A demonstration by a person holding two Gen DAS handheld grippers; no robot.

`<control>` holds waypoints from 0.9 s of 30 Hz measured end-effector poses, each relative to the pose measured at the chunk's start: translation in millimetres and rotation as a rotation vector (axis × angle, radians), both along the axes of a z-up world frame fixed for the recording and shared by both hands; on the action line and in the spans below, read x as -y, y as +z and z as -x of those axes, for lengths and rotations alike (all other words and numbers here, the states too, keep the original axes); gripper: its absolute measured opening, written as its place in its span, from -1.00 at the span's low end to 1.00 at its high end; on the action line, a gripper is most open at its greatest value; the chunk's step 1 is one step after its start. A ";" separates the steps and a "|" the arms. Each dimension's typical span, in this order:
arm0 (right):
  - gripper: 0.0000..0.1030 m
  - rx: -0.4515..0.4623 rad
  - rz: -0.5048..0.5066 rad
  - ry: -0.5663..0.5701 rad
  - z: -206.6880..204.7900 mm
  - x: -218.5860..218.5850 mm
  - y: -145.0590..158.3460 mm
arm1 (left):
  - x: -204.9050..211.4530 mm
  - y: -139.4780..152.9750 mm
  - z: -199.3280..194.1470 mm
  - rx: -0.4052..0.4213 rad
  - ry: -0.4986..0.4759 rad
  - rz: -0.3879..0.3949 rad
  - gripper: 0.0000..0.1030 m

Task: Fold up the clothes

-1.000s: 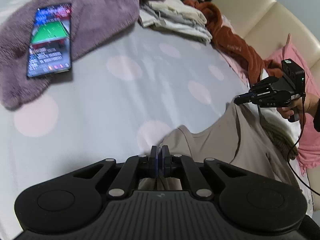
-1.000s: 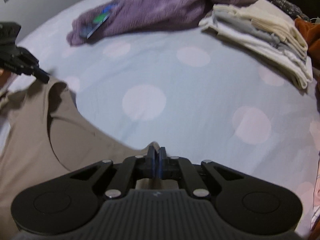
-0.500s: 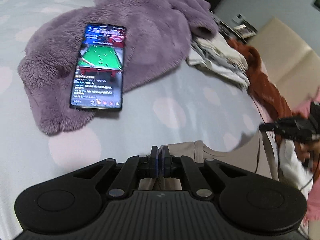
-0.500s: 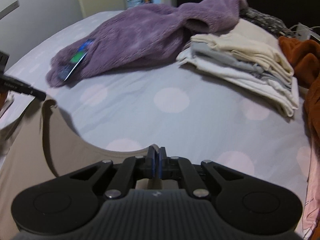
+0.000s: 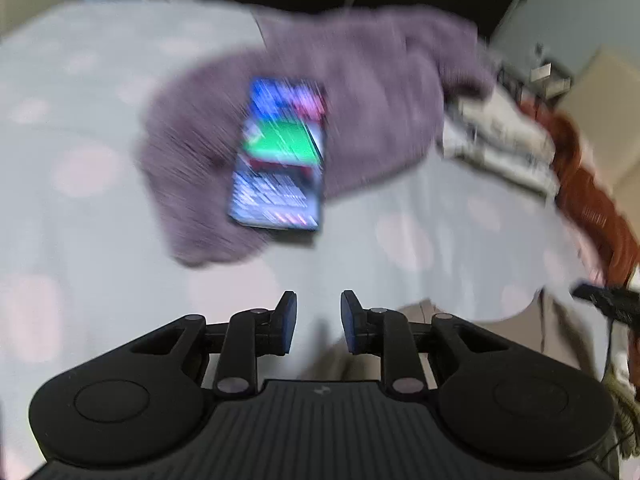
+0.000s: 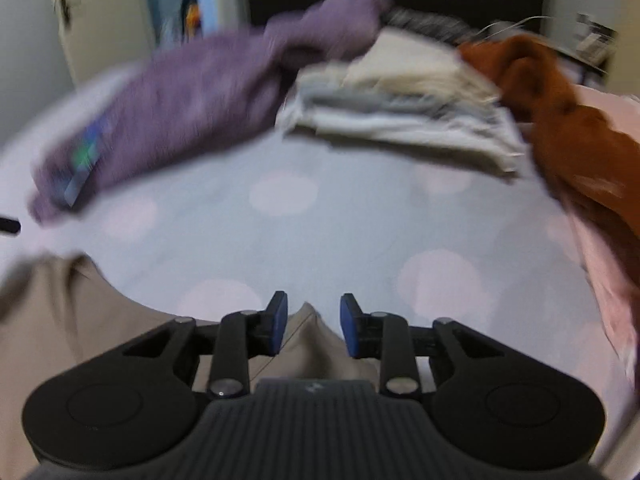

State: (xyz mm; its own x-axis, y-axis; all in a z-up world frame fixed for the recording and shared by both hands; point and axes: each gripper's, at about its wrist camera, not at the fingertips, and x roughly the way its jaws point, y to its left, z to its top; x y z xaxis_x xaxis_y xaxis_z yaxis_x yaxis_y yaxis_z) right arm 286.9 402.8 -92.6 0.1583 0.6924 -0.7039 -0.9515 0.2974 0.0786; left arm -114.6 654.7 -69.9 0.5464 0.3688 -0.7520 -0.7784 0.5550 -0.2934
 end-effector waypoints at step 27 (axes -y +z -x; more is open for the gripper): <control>-0.11 -0.311 0.436 -0.037 149.4 351.7 -20.3 | 333.2 -50.7 111.3 -0.314 -0.263 0.454 -0.21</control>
State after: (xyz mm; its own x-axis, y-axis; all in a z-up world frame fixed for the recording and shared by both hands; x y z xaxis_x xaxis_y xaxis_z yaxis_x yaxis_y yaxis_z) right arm 137.5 51.1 -112.9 -0.0853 0.3233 -0.9425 -0.8912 0.3982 0.2173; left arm -225.9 321.5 -120.7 0.3025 -0.1435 -0.9423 -0.7197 0.6137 -0.3245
